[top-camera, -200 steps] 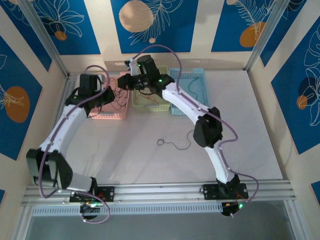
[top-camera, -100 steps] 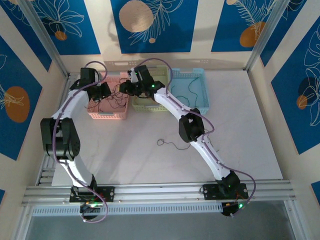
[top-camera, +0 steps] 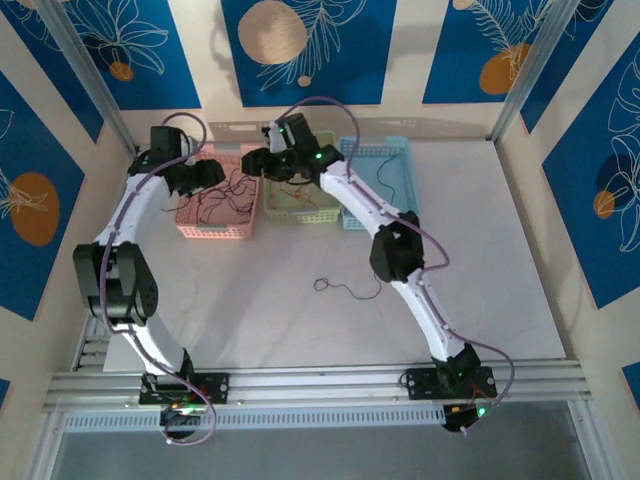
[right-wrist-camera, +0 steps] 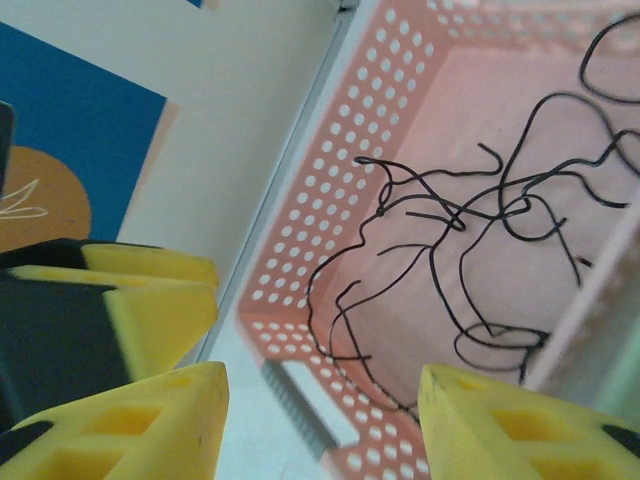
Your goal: Untangle the cables
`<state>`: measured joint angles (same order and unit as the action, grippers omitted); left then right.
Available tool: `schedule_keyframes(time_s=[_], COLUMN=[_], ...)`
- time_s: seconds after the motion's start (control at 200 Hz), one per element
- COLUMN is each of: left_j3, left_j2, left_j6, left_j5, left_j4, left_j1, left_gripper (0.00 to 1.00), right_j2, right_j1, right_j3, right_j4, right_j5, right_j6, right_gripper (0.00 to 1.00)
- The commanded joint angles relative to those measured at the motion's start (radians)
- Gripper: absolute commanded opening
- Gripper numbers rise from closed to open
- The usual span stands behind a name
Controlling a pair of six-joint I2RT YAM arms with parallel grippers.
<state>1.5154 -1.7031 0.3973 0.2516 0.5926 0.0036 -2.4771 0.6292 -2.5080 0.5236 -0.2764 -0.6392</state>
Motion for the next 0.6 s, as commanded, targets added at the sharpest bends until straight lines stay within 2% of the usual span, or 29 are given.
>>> schedule_keyframes(time_s=[0.0,0.115,0.285,0.435,0.595], left_j3=[-0.059,-0.210,-0.481,-0.644,-0.663], left_j2=[0.195,0.398,0.680,0.839,0.881], left_j6=[-0.048,-0.069,-0.048,-0.042,-0.052], left_j5=[0.093,0.154,0.220,0.225,0.212], left_j4=[0.062,0.096,0.097,0.129,0.139], left_j1=[0.002,-0.005,-0.029,-0.043,-0.082], left_gripper=[0.57,0.60,0.62,0.62,0.62], right_j2=[0.282,0.564,0.919,1.099,1.181], right_j1=[-0.008,-0.043,-0.211,-0.340,-0.464], right_j3=[0.171,0.570,1.121,1.407,1.587], right_j4=[0.105,0.076,-0.009,0.050,0.092], right_j5=[0.067,0.176,0.164,0.211,0.271], right_j6=[0.135,0.162,0.074,0.083,0.087], right_gripper=[0.53,0.53,0.53,0.54,0.60])
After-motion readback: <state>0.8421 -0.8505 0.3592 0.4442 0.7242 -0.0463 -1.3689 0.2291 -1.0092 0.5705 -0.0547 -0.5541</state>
